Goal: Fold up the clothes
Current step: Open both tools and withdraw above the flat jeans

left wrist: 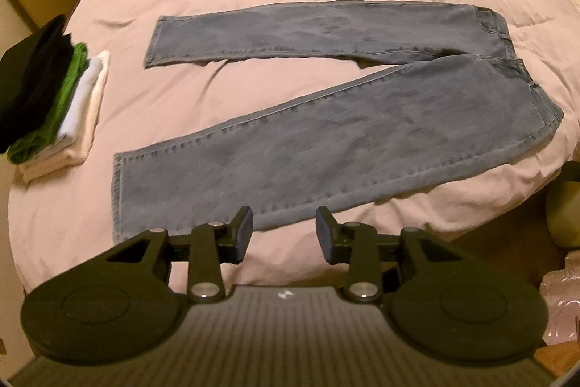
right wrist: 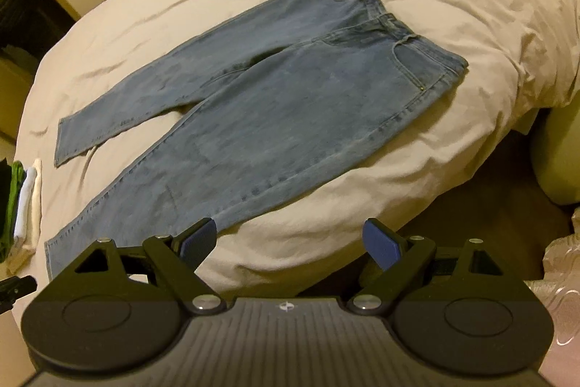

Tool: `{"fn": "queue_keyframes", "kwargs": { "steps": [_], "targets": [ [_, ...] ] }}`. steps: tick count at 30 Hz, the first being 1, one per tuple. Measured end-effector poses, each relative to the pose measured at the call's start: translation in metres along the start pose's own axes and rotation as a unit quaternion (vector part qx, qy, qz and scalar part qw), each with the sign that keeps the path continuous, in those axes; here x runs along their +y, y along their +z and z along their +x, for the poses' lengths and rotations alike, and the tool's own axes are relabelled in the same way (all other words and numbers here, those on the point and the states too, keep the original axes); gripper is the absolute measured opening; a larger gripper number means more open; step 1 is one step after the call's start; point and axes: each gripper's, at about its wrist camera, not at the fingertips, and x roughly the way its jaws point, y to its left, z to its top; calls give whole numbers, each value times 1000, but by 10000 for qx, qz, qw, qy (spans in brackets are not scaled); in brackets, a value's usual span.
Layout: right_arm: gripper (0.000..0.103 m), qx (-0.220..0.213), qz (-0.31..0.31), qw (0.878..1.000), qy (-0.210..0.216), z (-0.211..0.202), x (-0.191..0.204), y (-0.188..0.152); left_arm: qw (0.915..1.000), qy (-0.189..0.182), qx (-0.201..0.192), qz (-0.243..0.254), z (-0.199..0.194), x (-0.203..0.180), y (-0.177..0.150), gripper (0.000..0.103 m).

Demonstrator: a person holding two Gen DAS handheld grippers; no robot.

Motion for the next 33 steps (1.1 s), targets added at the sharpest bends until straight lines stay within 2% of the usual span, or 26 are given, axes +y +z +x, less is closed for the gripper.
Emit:
{"fn": "queue_keyframes", "kwargs": {
  "steps": [12,19,33],
  "targets": [
    [90,-76,-193,9998,-45,-11,29,-20,10000,-36,-36,-42,-9,23,-19,35],
    [90,-60,-284,9994,-209,-9,41,-24,10000,-14,-17,-51,-7,31,-25,37],
    [90,-77,-396,9989,-249,-4,45,-14,10000,-18,54,2,5,34,-20,40]
  ]
}}
